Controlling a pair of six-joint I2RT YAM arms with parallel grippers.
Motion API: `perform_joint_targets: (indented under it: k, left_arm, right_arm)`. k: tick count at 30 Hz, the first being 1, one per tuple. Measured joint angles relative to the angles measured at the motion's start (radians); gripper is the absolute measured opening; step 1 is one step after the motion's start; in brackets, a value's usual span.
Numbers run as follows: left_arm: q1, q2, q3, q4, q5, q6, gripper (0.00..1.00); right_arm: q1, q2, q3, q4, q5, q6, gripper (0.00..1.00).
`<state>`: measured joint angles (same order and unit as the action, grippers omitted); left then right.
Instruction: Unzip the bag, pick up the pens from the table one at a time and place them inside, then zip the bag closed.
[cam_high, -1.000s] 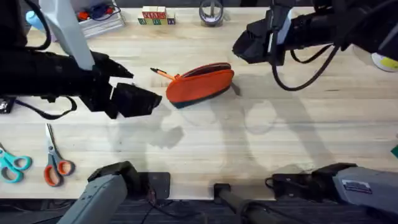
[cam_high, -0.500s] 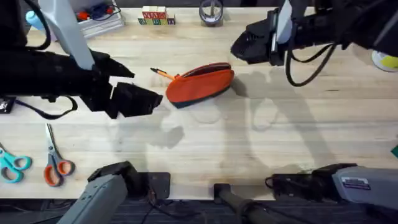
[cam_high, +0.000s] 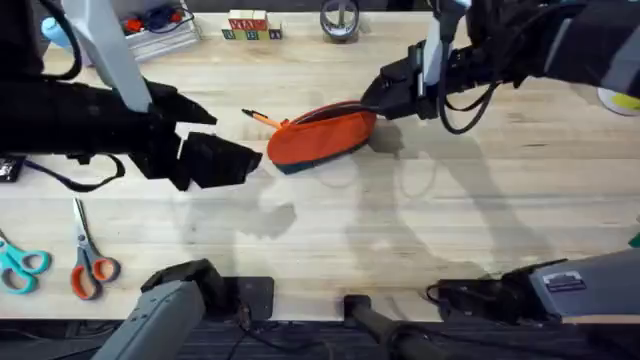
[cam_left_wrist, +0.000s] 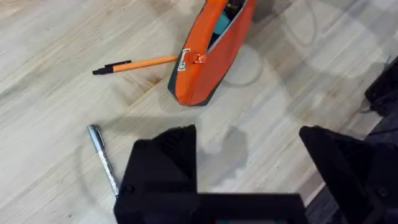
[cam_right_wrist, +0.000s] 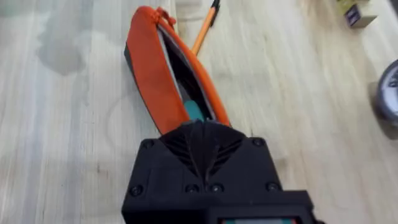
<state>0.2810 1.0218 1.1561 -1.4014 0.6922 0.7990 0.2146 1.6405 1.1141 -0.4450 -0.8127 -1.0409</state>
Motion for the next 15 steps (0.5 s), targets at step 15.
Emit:
perform_joint_targets:
  k: [15]
  left_arm:
    - [0.000,0.000,0.000,0.000,0.000,0.000,0.995]
  right_arm:
    - [0.000,0.111,0.009,0.052,-0.045,0.001,0.028]
